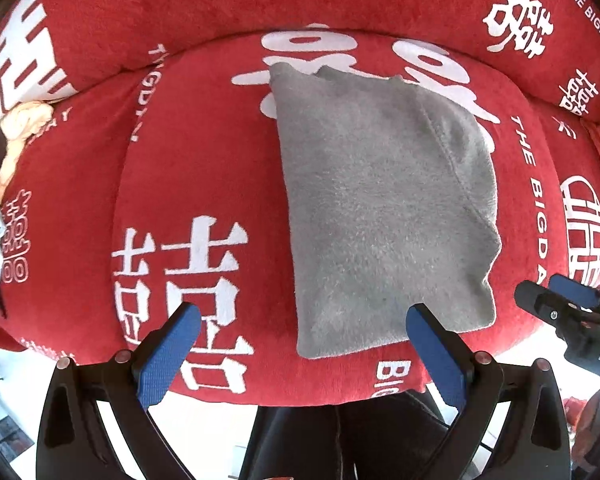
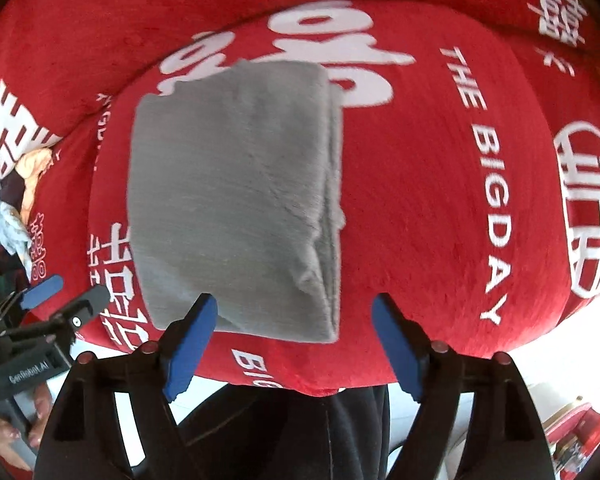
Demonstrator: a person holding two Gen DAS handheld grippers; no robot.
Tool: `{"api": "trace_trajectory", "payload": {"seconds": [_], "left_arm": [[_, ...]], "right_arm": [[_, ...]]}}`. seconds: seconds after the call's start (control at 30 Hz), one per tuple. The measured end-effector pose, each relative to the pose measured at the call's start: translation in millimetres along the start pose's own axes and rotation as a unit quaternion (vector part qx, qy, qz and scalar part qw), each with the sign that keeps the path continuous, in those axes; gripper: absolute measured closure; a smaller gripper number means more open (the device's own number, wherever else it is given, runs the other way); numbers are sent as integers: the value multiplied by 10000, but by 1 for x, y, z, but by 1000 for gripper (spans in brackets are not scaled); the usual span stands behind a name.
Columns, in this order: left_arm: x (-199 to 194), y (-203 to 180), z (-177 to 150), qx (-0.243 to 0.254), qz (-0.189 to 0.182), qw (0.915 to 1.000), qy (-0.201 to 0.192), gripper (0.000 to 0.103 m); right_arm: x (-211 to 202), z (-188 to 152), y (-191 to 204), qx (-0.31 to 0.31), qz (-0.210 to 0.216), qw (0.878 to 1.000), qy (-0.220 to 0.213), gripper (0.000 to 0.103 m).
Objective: Fold small clothes
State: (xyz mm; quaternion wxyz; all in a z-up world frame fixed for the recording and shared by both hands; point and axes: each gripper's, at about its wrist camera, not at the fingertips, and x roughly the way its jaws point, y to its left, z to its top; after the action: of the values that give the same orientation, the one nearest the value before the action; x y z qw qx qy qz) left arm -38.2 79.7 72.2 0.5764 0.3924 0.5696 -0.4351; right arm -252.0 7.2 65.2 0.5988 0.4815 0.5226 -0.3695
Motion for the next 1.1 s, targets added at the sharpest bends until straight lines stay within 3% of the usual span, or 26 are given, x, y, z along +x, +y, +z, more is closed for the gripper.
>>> {"api": "trace_trajectory", "payload": {"seconds": [0.1, 0.2, 1.1], "left_arm": [[-8, 2, -3, -34, 43, 10000, -47, 0], [-13, 4, -4, -97, 66, 9999, -62, 0], [-33, 15, -1, -242, 202, 9994, -126, 0]], "right_arm": [[-7, 2, 11, -41, -123, 9998, -149, 19], [-9, 5, 14, 58, -104, 9999, -49, 0], [-26, 13, 42, -8, -326, 9995, -39, 0]]}}
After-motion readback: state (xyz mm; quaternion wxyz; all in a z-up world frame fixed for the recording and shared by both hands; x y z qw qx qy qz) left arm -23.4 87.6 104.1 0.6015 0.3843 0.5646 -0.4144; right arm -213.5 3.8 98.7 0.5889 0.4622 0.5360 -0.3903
